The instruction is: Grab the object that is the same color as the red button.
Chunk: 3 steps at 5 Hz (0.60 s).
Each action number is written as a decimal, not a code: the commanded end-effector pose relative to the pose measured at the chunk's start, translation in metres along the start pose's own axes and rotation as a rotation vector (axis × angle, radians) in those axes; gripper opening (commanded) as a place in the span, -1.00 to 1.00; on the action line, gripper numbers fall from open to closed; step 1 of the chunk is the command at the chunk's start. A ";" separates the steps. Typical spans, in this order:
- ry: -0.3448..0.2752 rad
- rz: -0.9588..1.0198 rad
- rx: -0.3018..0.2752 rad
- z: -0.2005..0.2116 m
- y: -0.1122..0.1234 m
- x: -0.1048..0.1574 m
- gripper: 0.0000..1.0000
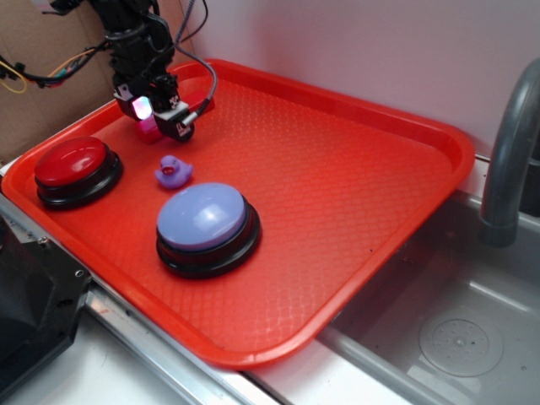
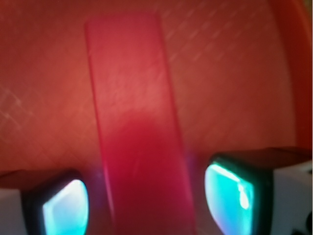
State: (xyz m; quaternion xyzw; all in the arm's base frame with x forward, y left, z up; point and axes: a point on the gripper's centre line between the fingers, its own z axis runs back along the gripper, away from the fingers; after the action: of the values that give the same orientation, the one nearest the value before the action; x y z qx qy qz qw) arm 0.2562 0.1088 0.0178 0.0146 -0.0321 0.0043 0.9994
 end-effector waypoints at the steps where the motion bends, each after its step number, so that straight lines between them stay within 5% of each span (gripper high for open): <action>1: -0.025 -0.017 -0.014 0.001 -0.002 0.002 -1.00; 3: -0.025 0.026 0.046 0.095 -0.024 -0.006 -1.00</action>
State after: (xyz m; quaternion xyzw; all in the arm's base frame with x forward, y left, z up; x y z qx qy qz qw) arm 0.2319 0.0805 0.0881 0.0227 -0.0063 0.0226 0.9995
